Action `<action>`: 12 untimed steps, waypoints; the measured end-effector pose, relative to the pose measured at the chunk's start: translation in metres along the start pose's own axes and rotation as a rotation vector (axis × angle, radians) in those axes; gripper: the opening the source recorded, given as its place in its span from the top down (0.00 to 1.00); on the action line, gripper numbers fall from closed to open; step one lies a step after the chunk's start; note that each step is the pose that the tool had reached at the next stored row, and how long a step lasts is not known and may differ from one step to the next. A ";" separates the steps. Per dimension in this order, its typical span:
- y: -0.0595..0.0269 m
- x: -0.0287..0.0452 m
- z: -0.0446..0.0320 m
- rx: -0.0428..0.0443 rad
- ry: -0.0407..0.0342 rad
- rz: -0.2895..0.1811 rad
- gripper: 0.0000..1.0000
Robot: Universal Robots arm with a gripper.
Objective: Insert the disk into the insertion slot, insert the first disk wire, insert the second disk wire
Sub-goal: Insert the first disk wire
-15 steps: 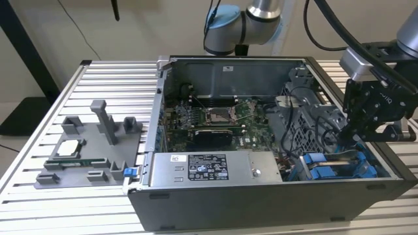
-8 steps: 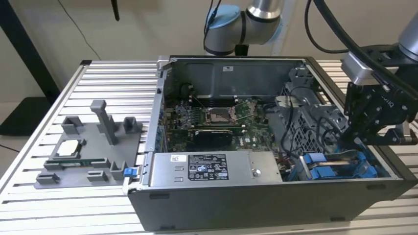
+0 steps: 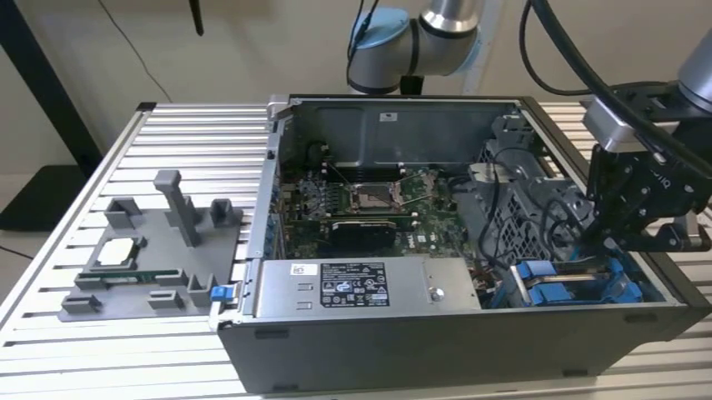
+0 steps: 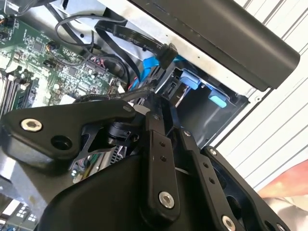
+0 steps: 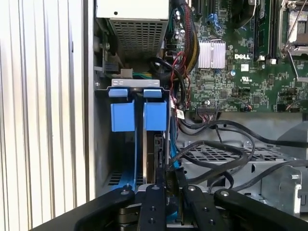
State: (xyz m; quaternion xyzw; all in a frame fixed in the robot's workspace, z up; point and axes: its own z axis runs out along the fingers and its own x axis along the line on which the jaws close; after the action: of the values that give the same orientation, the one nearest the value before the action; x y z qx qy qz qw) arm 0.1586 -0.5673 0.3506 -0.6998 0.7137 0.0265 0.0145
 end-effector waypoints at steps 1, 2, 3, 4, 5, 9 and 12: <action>-0.0004 0.0000 0.0008 0.0000 0.0000 -0.001 1.00; -0.0007 0.0001 0.0015 -0.0001 0.0001 -0.002 1.00; -0.0007 0.0001 0.0021 -0.0001 0.0004 -0.002 1.00; -0.0009 0.0002 0.0027 -0.0001 0.0004 -0.002 1.00; -0.0012 0.0003 0.0033 -0.0001 0.0002 -0.002 1.00; -0.0019 0.0017 0.0047 -0.0001 0.0003 -0.003 1.00; -0.0020 0.0032 0.0055 -0.0001 0.0003 -0.003 1.00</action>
State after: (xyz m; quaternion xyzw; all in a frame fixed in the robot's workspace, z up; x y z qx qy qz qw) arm 0.1605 -0.5702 0.3449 -0.7008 0.7128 0.0264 0.0144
